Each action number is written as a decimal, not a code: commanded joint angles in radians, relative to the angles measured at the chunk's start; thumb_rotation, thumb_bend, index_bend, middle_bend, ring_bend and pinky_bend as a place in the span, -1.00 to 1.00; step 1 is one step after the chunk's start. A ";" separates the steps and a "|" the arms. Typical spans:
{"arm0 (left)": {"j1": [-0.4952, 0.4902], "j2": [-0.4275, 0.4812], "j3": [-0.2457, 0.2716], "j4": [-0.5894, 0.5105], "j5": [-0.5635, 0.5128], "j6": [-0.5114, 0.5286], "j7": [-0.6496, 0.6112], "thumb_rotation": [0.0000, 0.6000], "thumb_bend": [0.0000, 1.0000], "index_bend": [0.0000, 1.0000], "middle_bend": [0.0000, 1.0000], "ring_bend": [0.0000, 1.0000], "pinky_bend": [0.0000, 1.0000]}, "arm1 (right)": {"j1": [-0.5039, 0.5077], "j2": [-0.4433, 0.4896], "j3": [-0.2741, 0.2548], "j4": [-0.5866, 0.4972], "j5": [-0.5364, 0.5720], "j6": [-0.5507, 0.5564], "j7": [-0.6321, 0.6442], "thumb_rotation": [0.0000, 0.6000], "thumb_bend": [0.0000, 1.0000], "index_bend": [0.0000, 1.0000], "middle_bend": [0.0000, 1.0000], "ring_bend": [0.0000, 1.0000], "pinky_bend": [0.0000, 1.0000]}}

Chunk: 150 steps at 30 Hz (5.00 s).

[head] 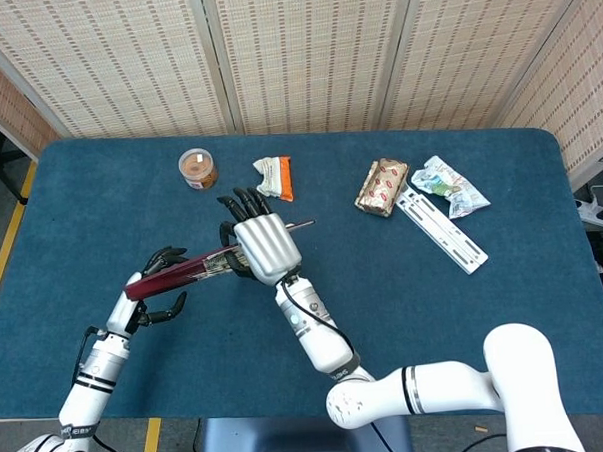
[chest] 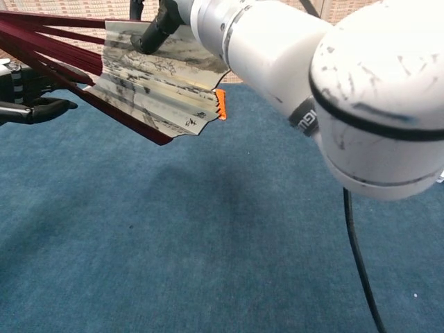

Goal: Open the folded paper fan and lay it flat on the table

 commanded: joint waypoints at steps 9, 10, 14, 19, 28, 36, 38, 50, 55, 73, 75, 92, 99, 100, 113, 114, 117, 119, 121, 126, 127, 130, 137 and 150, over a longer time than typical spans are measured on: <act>0.001 -0.023 -0.024 0.002 -0.032 -0.002 0.000 1.00 -0.19 -0.14 -0.55 -0.92 -0.72 | 0.036 -0.059 0.000 0.060 -0.002 0.023 0.005 1.00 0.36 0.35 -0.78 -1.00 -1.00; 0.001 -0.025 -0.026 0.002 -0.034 -0.001 0.002 1.00 -0.18 -0.10 -0.51 -0.91 -0.73 | 0.038 -0.063 0.000 0.066 -0.003 0.024 0.006 1.00 0.36 0.35 -0.78 -1.00 -1.00; 0.005 -0.030 -0.034 0.002 -0.043 0.007 0.014 1.00 -0.15 0.05 -0.35 -0.85 -0.78 | 0.046 -0.082 -0.002 0.091 -0.008 0.030 0.006 1.00 0.36 0.35 -0.78 -1.00 -1.00; 0.009 -0.037 -0.042 0.005 -0.054 0.017 0.036 1.00 -0.01 0.28 0.00 -0.67 -0.80 | 0.051 -0.093 -0.002 0.105 -0.011 0.030 0.007 1.00 0.36 0.35 -0.78 -1.00 -1.00; 0.013 -0.051 -0.060 0.007 -0.074 0.035 0.086 1.00 0.42 0.54 0.46 -0.43 -0.82 | 0.044 -0.085 0.002 0.103 -0.017 0.031 0.010 1.00 0.36 0.35 -0.78 -1.00 -1.00; 0.019 -0.064 -0.078 0.050 -0.074 0.076 0.147 1.00 0.37 0.54 0.45 -0.42 -0.82 | 0.013 -0.029 0.002 0.061 -0.030 0.039 0.010 1.00 0.36 0.34 -0.78 -1.00 -1.00; 0.019 -0.071 -0.084 0.067 -0.073 0.090 0.172 1.00 0.35 0.53 0.45 -0.42 -0.82 | 0.004 -0.009 0.003 0.046 -0.030 0.041 0.008 1.00 0.36 0.34 -0.78 -1.00 -1.00; 0.019 -0.077 -0.111 0.117 -0.042 0.168 0.271 1.00 0.27 0.43 0.37 -0.42 -0.82 | -0.031 0.078 -0.007 -0.026 -0.040 0.041 0.003 1.00 0.36 0.34 -0.78 -1.00 -1.00; 0.018 -0.083 -0.122 0.150 -0.030 0.204 0.318 1.00 0.25 0.39 0.33 -0.42 -0.82 | -0.038 0.096 -0.018 -0.039 -0.051 0.041 0.008 1.00 0.36 0.34 -0.78 -1.00 -1.00; -0.008 -0.117 -0.156 0.324 -0.014 0.271 0.406 1.00 0.16 0.29 0.22 -0.43 -0.84 | -0.050 0.099 -0.074 -0.027 -0.130 0.055 0.024 1.00 0.36 0.31 -0.78 -1.00 -1.00; -0.008 -0.120 -0.152 0.338 -0.013 0.270 0.401 1.00 0.14 0.23 0.17 -0.44 -0.84 | -0.053 0.097 -0.080 -0.023 -0.139 0.056 0.029 1.00 0.36 0.31 -0.78 -1.00 -1.00; 0.017 -0.094 -0.031 0.316 0.062 0.218 0.393 1.00 -0.09 -1.00 -0.81 -0.85 -0.85 | -0.056 0.064 -0.100 0.013 -0.168 0.044 0.031 1.00 0.36 0.31 -0.78 -1.00 -1.00; 0.030 -0.069 -0.001 0.294 0.097 0.228 0.381 1.00 -0.09 -1.00 -0.85 -0.90 -0.85 | -0.060 0.071 -0.108 0.009 -0.183 0.046 0.007 1.00 0.36 0.31 -0.78 -1.00 -1.00; 0.034 -0.063 0.008 0.291 0.106 0.231 0.380 1.00 -0.10 -1.00 -0.86 -0.91 -0.85 | -0.062 0.076 -0.111 0.004 -0.185 0.045 0.003 1.00 0.36 0.31 -0.78 -1.00 -1.00; 0.071 -0.039 0.058 0.324 0.143 0.253 0.345 1.00 -0.13 -1.00 -0.91 -0.97 -0.85 | -0.146 0.181 -0.231 -0.102 -0.280 0.053 -0.024 1.00 0.36 0.31 -0.78 -1.00 -1.00; 0.071 -0.038 0.058 0.325 0.144 0.253 0.343 1.00 -0.13 -1.00 -0.91 -0.97 -0.85 | -0.148 0.183 -0.233 -0.105 -0.283 0.053 -0.023 1.00 0.36 0.31 -0.78 -1.00 -1.00; 0.074 -0.037 0.064 0.334 0.147 0.251 0.338 1.00 -0.13 -1.00 -0.91 -0.98 -0.85 | -0.173 0.204 -0.264 -0.125 -0.305 0.061 -0.024 1.00 0.36 0.31 -0.78 -1.00 -1.00; 0.078 -0.043 0.076 0.349 0.148 0.242 0.335 1.00 -0.13 -1.00 -0.91 -0.98 -0.85 | -0.204 0.224 -0.323 -0.143 -0.340 0.066 -0.029 1.00 0.36 0.31 -0.78 -1.00 -1.00; 0.081 -0.050 0.082 0.363 0.149 0.240 0.325 1.00 -0.13 -1.00 -0.90 -0.98 -0.85 | -0.225 0.234 -0.356 -0.150 -0.380 0.072 -0.016 1.00 0.36 0.31 -0.78 -1.00 -1.00; 0.100 -0.063 0.109 0.403 0.166 0.249 0.309 1.00 -0.13 -1.00 -0.89 -0.98 -0.85 | -0.267 0.253 -0.425 -0.148 -0.479 0.074 0.010 1.00 0.36 0.31 -0.78 -1.00 -1.00; 0.103 -0.065 0.112 0.412 0.168 0.251 0.308 1.00 -0.13 -1.00 -0.89 -0.98 -0.85 | -0.275 0.257 -0.439 -0.146 -0.494 0.074 0.011 1.00 0.36 0.31 -0.78 -1.00 -1.00; 0.110 -0.071 0.117 0.436 0.167 0.252 0.297 1.00 -0.13 -1.00 -0.89 -0.98 -0.85 | -0.306 0.270 -0.487 -0.131 -0.543 0.077 0.011 1.00 0.36 0.31 -0.78 -1.00 -1.00; 0.116 -0.066 0.117 0.463 0.166 0.254 0.274 1.00 -0.13 -1.00 -0.89 -0.98 -0.85 | -0.412 0.293 -0.598 -0.045 -0.671 0.136 0.047 1.00 0.36 0.31 -0.78 -1.00 -1.00; 0.124 -0.089 0.108 0.526 0.134 0.225 0.236 1.00 -0.13 -1.00 -0.88 -0.98 -0.85 | -0.594 0.279 -0.717 0.167 -0.702 0.108 0.167 1.00 -0.46 -1.00 -1.00 -1.00 -1.00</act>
